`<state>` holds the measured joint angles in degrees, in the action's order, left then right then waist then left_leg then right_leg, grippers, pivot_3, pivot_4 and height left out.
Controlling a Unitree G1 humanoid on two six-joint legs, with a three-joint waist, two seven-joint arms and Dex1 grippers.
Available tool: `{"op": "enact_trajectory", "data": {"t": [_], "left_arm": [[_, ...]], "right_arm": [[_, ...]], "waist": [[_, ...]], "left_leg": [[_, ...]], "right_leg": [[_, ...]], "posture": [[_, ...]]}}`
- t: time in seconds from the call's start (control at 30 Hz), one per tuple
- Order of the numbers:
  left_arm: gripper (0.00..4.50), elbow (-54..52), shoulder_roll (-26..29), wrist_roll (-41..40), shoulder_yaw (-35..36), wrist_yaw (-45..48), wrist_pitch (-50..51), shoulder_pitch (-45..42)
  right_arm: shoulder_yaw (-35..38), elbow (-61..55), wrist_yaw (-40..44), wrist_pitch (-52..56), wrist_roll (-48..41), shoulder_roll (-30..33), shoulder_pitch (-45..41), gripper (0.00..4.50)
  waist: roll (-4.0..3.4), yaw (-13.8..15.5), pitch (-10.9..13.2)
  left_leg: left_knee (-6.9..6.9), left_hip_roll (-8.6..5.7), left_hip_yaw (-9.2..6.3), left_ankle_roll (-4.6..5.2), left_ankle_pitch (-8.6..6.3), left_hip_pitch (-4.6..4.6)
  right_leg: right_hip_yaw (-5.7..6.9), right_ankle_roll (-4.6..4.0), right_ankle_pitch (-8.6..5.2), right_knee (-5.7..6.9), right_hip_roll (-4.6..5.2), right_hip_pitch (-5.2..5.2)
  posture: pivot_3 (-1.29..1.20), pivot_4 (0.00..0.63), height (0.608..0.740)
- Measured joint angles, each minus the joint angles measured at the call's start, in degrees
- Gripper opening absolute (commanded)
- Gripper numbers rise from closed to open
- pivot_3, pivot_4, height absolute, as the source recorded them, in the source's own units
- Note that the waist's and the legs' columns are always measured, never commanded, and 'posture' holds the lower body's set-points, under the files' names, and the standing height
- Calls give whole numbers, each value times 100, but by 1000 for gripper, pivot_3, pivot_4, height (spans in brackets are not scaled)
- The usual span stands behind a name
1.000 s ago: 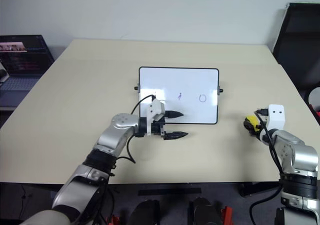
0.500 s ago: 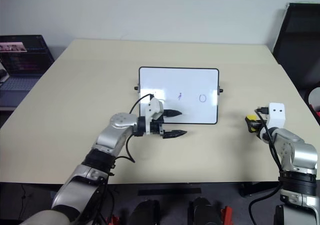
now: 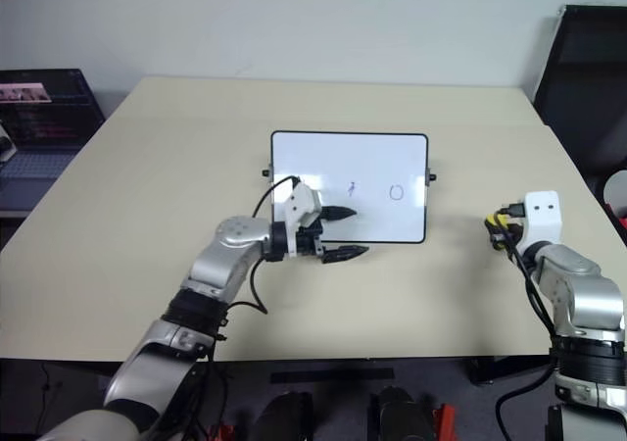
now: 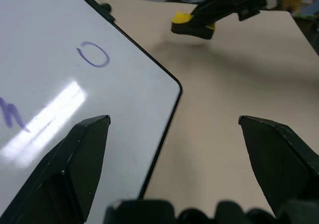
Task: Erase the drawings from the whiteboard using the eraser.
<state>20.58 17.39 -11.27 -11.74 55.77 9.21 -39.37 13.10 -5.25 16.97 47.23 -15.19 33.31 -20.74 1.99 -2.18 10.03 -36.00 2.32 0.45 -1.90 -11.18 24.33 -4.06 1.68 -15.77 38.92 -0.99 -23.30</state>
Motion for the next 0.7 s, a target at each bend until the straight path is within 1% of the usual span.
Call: {"op": "enact_trajectory", "data": {"t": [0.17, 0.33, 0.47, 0.7], "left_arm": [[4500, -76, -273, 147, 222, -947, 165, 2], [4500, -286, -563, 322, 325, -1807, 279, 205], [4500, -499, -622, 372, 332, -2161, 398, 430], [4500, -1126, -627, 407, 335, -2474, 518, 1021]], "right_arm": [[-305, -389, -36, -241, 67, -220, -107, 662], [-390, -578, -169, -432, 72, -512, -402, 662], [-421, -587, -227, -537, 99, -584, -571, 662], [-443, -619, -227, -549, 112, -628, -767, 662]], "waist": [[0, 2, 0], [0, 16, 0], [0, 26, 0], [0, 22, 0]], "left_leg": [[-1, -1, 1, 0, 0, 1], [-1, -1, -2, 0, 0, 1], [-1, -1, 0, 0, 0, 1], [-1, 3, -1, 0, 0, 0]], "right_leg": [[-1, 1, 0, 0, 1, 0], [1, 1, 0, 0, 1, 0], [0, 1, 0, 0, 2, 0], [0, 0, 1, 1, 2, 0]], "posture": [[0, 150, 740], [0, 150, 740], [0, 150, 740], [0, 150, 740]]}}
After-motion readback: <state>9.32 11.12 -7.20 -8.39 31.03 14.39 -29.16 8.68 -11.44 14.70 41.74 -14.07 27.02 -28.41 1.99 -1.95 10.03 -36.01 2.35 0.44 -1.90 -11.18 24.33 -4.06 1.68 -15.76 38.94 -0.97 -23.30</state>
